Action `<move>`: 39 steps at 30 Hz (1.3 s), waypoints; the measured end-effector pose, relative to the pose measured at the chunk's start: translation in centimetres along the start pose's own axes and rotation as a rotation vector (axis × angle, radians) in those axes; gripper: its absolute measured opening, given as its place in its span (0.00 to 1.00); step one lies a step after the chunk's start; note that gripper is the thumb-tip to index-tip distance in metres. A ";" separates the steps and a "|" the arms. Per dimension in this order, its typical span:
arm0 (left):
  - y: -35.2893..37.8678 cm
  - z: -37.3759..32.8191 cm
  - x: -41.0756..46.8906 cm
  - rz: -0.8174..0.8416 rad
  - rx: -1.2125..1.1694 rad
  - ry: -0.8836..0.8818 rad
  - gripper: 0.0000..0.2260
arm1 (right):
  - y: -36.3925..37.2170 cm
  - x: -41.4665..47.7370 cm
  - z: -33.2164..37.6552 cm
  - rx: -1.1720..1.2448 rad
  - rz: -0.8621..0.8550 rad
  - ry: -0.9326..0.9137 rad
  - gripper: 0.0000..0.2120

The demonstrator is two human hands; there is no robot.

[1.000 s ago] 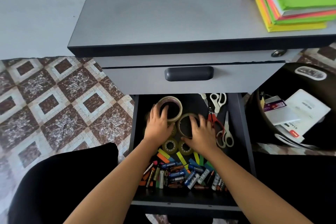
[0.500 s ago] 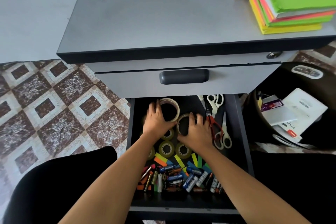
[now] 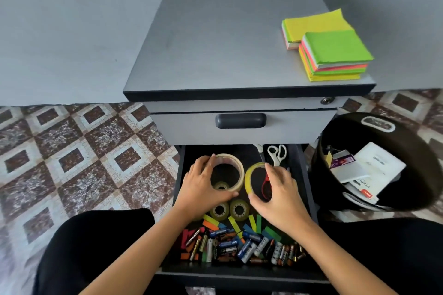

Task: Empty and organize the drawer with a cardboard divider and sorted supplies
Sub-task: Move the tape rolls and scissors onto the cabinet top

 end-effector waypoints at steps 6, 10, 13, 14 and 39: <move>-8.0 -3.1 -3.7 -0.121 -0.092 0.108 0.50 | -6.6 -1.1 5.6 0.102 -0.131 -0.185 0.35; -14.3 -6.2 -5.3 -0.258 -0.129 0.190 0.49 | -11.2 -0.3 9.8 0.116 -0.223 -0.311 0.34; -18.6 -8.3 -5.4 -0.372 -0.148 0.251 0.43 | -14.2 1.0 12.6 0.129 -0.301 -0.386 0.32; -19.8 -8.7 -4.9 -0.400 -0.144 0.258 0.40 | -15.0 1.6 13.3 0.124 -0.327 -0.406 0.31; -24.3 -7.9 12.9 -0.171 -0.313 -0.001 0.48 | -16.7 18.8 17.4 0.003 -0.218 -0.379 0.29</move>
Point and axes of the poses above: each hand's wrist, its own x-axis towards the middle knuckle, its own y-axis out of the palm, z = x × y, the point moved 7 cm from there along x, towards the middle knuckle, and after that the axes turned 15 degrees about -y, right-handed, at the moved point
